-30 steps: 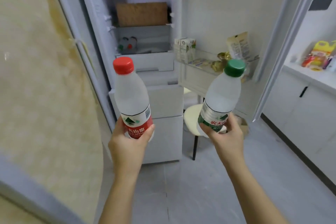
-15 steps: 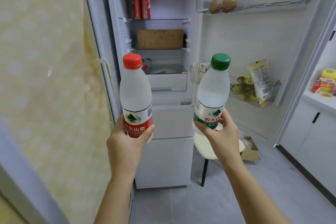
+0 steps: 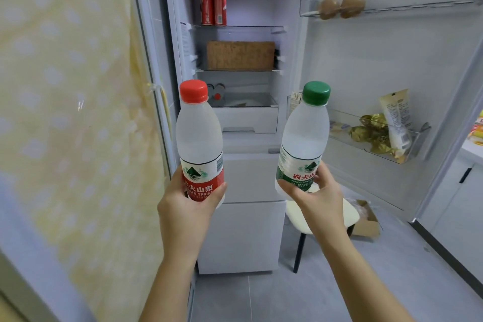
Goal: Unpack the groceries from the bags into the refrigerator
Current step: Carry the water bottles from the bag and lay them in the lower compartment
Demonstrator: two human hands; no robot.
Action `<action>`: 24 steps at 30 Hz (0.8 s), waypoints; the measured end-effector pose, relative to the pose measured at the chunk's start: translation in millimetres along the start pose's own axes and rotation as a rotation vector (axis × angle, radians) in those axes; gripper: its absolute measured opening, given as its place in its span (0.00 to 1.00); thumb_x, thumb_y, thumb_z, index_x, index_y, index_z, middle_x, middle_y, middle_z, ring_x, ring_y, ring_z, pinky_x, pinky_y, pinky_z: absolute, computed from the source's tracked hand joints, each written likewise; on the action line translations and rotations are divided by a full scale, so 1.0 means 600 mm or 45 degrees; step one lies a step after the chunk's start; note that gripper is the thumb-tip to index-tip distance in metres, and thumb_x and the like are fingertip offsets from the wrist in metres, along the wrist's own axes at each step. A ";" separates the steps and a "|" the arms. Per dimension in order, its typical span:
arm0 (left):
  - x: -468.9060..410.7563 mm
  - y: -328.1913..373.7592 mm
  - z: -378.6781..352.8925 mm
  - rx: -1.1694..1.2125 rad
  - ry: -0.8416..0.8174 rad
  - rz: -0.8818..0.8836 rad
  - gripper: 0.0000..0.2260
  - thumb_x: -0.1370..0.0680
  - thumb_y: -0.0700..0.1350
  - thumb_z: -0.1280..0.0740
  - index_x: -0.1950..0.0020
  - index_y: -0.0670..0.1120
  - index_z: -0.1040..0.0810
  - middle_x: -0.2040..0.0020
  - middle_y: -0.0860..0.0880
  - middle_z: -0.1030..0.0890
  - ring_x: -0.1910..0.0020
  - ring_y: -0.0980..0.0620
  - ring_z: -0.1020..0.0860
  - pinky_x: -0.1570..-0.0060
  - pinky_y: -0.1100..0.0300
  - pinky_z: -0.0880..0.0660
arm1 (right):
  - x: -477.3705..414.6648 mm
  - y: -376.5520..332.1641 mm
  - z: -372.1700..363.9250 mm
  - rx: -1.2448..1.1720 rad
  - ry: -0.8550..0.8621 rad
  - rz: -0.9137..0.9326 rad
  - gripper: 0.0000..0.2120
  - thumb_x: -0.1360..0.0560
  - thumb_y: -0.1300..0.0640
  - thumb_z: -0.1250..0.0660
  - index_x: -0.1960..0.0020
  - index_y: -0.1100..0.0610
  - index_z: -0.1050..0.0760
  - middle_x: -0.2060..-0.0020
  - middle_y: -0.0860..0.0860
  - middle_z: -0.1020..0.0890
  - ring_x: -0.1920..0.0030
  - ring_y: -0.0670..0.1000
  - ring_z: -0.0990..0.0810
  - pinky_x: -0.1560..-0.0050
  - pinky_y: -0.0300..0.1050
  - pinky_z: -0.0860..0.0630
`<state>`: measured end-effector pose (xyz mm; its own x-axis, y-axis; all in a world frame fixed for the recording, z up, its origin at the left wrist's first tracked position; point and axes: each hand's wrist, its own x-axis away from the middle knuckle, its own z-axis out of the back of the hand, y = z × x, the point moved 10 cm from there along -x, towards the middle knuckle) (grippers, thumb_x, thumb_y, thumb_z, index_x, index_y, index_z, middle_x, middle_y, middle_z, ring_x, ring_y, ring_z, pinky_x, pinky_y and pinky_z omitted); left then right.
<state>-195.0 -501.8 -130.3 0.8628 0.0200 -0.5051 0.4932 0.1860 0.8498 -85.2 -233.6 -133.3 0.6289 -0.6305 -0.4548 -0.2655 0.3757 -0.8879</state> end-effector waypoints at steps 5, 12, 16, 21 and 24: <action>-0.015 -0.005 -0.016 0.000 -0.007 0.005 0.24 0.35 0.48 0.20 0.41 0.51 0.22 0.51 0.59 0.18 0.53 0.66 0.21 0.59 0.79 0.31 | -0.017 0.017 -0.010 -0.018 -0.004 -0.024 0.25 0.34 0.60 0.21 0.40 0.49 0.23 0.49 0.44 0.16 0.48 0.41 0.20 0.54 0.29 0.26; -0.043 -0.025 -0.055 -0.041 0.015 0.028 0.23 0.35 0.50 0.21 0.43 0.52 0.22 0.52 0.59 0.18 0.52 0.64 0.21 0.60 0.80 0.31 | -0.056 0.056 -0.018 -0.036 -0.015 -0.072 0.23 0.33 0.60 0.21 0.42 0.46 0.23 0.52 0.40 0.17 0.49 0.39 0.20 0.55 0.31 0.26; -0.071 -0.041 -0.093 -0.055 0.029 0.060 0.24 0.35 0.49 0.20 0.42 0.51 0.23 0.52 0.58 0.19 0.52 0.64 0.21 0.61 0.80 0.31 | -0.097 0.087 -0.023 -0.066 -0.030 -0.090 0.22 0.33 0.60 0.22 0.42 0.47 0.22 0.51 0.41 0.16 0.50 0.38 0.20 0.54 0.30 0.25; -0.116 -0.059 -0.158 -0.073 0.061 0.094 0.22 0.35 0.48 0.20 0.44 0.53 0.23 0.55 0.63 0.20 0.55 0.67 0.22 0.63 0.79 0.31 | -0.174 0.126 -0.028 -0.112 -0.059 -0.115 0.24 0.33 0.60 0.22 0.40 0.48 0.22 0.50 0.41 0.16 0.49 0.39 0.20 0.52 0.33 0.25; -0.143 -0.069 -0.199 -0.064 0.057 0.120 0.22 0.34 0.48 0.20 0.43 0.55 0.23 0.53 0.64 0.21 0.53 0.69 0.23 0.60 0.79 0.31 | -0.224 0.148 -0.032 -0.134 -0.073 -0.130 0.25 0.33 0.59 0.22 0.39 0.46 0.23 0.49 0.41 0.16 0.47 0.41 0.19 0.46 0.41 0.23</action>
<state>-302.7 -393.8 -140.5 0.8988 0.0833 -0.4305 0.4030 0.2300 0.8858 -207.5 -128.5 -152.2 0.6962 -0.6209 -0.3601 -0.2715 0.2366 -0.9329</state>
